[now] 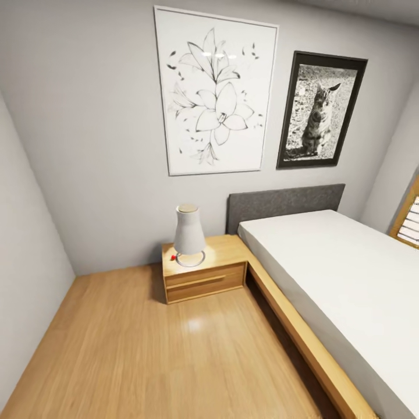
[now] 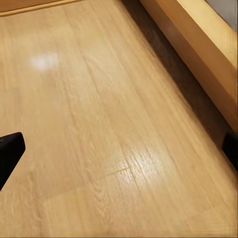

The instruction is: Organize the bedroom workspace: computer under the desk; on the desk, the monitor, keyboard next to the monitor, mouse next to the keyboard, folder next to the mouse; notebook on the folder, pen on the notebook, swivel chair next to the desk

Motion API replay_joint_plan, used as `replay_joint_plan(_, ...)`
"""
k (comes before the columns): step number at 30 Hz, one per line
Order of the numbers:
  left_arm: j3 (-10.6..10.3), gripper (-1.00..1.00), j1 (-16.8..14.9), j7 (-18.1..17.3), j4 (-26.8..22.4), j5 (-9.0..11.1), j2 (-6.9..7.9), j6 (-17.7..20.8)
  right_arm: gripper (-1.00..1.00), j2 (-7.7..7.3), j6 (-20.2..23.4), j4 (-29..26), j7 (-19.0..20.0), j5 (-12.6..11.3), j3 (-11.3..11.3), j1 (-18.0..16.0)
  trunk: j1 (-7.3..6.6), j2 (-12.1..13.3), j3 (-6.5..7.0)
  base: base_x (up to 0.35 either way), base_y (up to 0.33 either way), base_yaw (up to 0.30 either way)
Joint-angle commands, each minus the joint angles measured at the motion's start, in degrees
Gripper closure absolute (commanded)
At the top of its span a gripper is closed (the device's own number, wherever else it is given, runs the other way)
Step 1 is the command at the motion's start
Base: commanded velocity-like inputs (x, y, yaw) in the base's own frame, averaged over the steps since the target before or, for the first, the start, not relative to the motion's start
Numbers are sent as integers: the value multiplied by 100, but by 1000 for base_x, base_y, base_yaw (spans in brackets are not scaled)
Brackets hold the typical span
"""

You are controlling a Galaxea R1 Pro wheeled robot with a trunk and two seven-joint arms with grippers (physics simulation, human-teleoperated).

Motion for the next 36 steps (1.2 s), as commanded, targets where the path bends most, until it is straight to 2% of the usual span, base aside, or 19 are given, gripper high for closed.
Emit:
replay_joint_plan(1, 10, -100, -2, -2, 2, 18, -2, -15, -100, 2, -18, 5, -5, -6, -7, -5, 0, -4, -10, 0, 0, -251)
replay_joint_plan(36, 11, -100, -2, -2, 4, 24, 6, -15, -100, -6, -13, 5, -5, -12, -8, -5, 0, -4, -20, 0, 0, -259)
